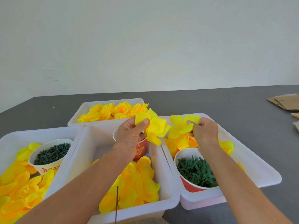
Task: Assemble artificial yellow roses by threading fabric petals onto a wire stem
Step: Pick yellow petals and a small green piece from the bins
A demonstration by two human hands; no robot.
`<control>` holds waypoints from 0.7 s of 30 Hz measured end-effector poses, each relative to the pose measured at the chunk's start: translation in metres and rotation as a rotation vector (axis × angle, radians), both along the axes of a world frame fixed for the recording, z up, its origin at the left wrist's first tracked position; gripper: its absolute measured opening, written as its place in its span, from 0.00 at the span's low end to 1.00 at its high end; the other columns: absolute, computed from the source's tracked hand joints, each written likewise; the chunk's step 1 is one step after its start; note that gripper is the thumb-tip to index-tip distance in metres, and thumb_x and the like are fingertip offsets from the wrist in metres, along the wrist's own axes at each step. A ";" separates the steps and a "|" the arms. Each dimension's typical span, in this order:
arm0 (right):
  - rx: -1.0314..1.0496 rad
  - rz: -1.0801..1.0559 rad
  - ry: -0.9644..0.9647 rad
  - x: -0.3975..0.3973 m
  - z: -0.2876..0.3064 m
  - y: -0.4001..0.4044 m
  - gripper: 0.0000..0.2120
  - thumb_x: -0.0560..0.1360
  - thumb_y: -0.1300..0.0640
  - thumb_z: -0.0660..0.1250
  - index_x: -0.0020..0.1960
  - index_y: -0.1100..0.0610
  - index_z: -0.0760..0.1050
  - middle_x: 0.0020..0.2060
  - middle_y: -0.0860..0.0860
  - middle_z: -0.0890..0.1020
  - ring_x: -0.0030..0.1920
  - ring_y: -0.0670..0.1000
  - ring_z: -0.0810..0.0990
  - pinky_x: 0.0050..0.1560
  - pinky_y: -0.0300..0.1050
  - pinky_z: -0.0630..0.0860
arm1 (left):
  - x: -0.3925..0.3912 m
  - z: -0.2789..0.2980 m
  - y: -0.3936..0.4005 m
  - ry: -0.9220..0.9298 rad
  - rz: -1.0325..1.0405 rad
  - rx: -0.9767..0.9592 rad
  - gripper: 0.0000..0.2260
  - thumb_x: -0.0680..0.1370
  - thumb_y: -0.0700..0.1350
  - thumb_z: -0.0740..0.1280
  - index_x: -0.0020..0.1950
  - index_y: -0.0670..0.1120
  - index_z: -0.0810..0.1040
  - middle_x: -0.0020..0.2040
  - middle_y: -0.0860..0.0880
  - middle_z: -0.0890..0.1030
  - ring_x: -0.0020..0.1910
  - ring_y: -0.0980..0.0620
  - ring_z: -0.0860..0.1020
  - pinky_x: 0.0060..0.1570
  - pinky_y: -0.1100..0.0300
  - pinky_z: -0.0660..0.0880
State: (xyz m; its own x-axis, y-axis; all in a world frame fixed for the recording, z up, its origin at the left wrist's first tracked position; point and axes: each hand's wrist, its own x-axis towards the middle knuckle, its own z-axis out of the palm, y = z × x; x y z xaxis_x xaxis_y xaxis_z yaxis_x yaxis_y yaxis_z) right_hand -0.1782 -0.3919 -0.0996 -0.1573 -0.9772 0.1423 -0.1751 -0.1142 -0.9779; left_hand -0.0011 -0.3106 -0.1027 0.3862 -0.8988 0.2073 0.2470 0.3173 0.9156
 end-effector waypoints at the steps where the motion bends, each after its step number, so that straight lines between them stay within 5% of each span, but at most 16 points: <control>1: -0.025 0.002 0.092 0.000 0.001 0.001 0.12 0.73 0.59 0.70 0.34 0.62 0.72 0.28 0.54 0.74 0.30 0.53 0.73 0.37 0.52 0.74 | -0.001 0.000 0.000 -0.004 -0.007 -0.002 0.07 0.76 0.39 0.65 0.53 0.44 0.80 0.44 0.49 0.85 0.43 0.53 0.83 0.40 0.59 0.80; 4: -0.116 -0.006 0.431 0.001 0.001 0.004 0.20 0.72 0.59 0.69 0.30 0.54 0.60 0.28 0.50 0.66 0.36 0.55 0.68 0.37 0.50 0.65 | -0.004 -0.001 0.001 -0.017 -0.041 -0.008 0.07 0.77 0.38 0.64 0.52 0.43 0.80 0.42 0.49 0.85 0.42 0.53 0.83 0.37 0.61 0.80; 6: -0.173 0.016 0.589 0.002 0.000 0.006 0.17 0.74 0.60 0.66 0.31 0.50 0.63 0.30 0.47 0.68 0.40 0.55 0.69 0.39 0.46 0.62 | -0.005 -0.001 0.001 -0.017 -0.049 -0.003 0.07 0.77 0.39 0.64 0.52 0.42 0.80 0.43 0.49 0.85 0.42 0.53 0.83 0.37 0.60 0.80; 8: -0.155 0.061 0.670 0.003 -0.002 0.008 0.06 0.77 0.59 0.62 0.50 0.52 0.77 0.46 0.52 0.79 0.52 0.58 0.75 0.50 0.49 0.70 | -0.006 -0.002 0.001 -0.028 -0.044 0.008 0.07 0.77 0.40 0.64 0.53 0.42 0.80 0.44 0.48 0.85 0.43 0.52 0.83 0.40 0.59 0.81; 10: -0.071 0.094 0.701 0.003 -0.002 0.008 0.18 0.79 0.55 0.58 0.69 0.55 0.68 0.62 0.55 0.76 0.64 0.57 0.71 0.62 0.52 0.68 | -0.007 -0.002 0.001 -0.035 -0.041 0.015 0.07 0.77 0.40 0.64 0.53 0.42 0.80 0.44 0.48 0.85 0.44 0.52 0.83 0.42 0.58 0.81; 13: -0.179 -0.007 0.792 0.003 -0.002 0.011 0.20 0.79 0.50 0.58 0.70 0.56 0.68 0.62 0.55 0.76 0.64 0.58 0.67 0.63 0.52 0.65 | -0.008 -0.001 0.001 -0.037 -0.050 0.011 0.07 0.77 0.40 0.65 0.52 0.42 0.81 0.44 0.48 0.85 0.43 0.52 0.83 0.42 0.58 0.81; 16: -0.504 0.049 0.478 0.006 0.003 0.020 0.12 0.76 0.52 0.66 0.55 0.57 0.80 0.52 0.53 0.82 0.56 0.55 0.74 0.56 0.42 0.67 | -0.010 -0.002 0.001 -0.064 -0.062 -0.002 0.06 0.77 0.39 0.64 0.48 0.44 0.81 0.41 0.49 0.85 0.41 0.54 0.83 0.40 0.61 0.80; 18: -0.459 0.327 0.217 0.010 0.009 0.028 0.07 0.75 0.54 0.67 0.48 0.54 0.82 0.44 0.51 0.84 0.49 0.52 0.78 0.50 0.44 0.72 | -0.012 -0.002 0.003 -0.091 -0.091 -0.012 0.06 0.77 0.39 0.64 0.47 0.43 0.81 0.40 0.49 0.85 0.40 0.54 0.83 0.39 0.62 0.79; 21: -0.302 0.650 0.116 0.011 0.011 0.031 0.07 0.74 0.61 0.67 0.45 0.64 0.83 0.39 0.57 0.84 0.40 0.52 0.79 0.45 0.51 0.77 | -0.014 -0.003 0.004 -0.147 -0.127 -0.018 0.07 0.77 0.40 0.64 0.48 0.42 0.82 0.41 0.48 0.85 0.42 0.52 0.83 0.41 0.62 0.79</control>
